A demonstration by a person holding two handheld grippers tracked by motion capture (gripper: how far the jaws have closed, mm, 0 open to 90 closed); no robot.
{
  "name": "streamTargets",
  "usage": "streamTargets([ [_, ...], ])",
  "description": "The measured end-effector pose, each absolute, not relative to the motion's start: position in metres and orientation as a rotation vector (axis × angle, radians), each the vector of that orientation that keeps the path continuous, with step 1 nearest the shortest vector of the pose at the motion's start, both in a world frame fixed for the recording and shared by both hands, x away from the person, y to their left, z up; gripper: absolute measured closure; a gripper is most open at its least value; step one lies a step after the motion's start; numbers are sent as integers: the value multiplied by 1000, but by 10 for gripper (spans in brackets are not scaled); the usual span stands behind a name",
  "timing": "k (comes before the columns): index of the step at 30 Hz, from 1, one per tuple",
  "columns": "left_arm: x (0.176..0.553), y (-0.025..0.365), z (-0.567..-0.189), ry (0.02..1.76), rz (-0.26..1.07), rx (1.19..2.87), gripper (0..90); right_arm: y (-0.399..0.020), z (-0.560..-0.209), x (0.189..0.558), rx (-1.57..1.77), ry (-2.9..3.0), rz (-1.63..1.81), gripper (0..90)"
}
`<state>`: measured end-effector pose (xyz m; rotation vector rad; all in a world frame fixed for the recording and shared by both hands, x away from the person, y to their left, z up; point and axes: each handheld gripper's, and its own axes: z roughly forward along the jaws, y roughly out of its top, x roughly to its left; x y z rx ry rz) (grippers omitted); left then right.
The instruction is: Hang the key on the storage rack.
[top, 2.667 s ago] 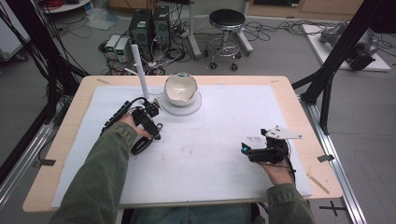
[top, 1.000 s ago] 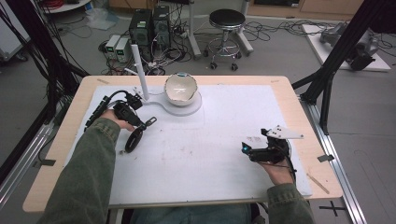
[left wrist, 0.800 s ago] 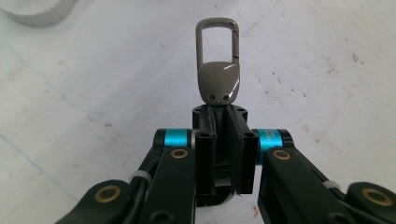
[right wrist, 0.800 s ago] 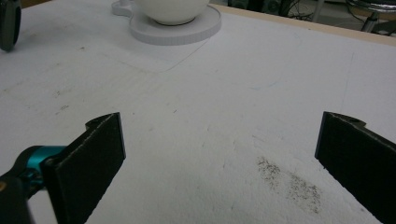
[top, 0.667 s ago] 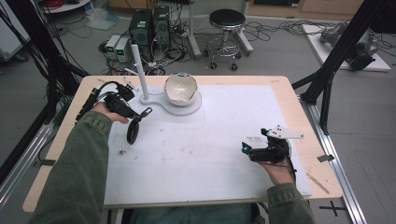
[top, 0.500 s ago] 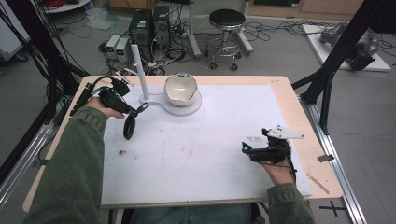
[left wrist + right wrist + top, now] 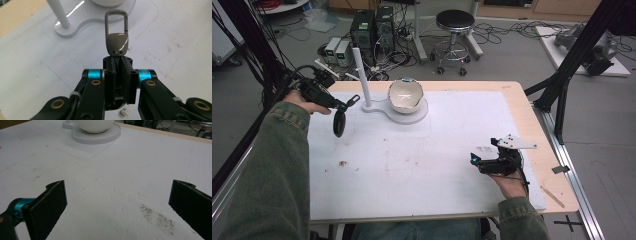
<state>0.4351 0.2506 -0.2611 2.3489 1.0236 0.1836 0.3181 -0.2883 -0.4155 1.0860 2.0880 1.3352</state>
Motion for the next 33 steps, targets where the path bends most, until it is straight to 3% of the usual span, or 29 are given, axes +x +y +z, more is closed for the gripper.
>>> streamTargets([
  [23,470,245,-205,984,294,2428,822,-289,-416,318,1088,2086,1330,6],
  [33,494,242,-207,1049,326,2421,822,-293,-419,317,1098,2085,1334,6],
])
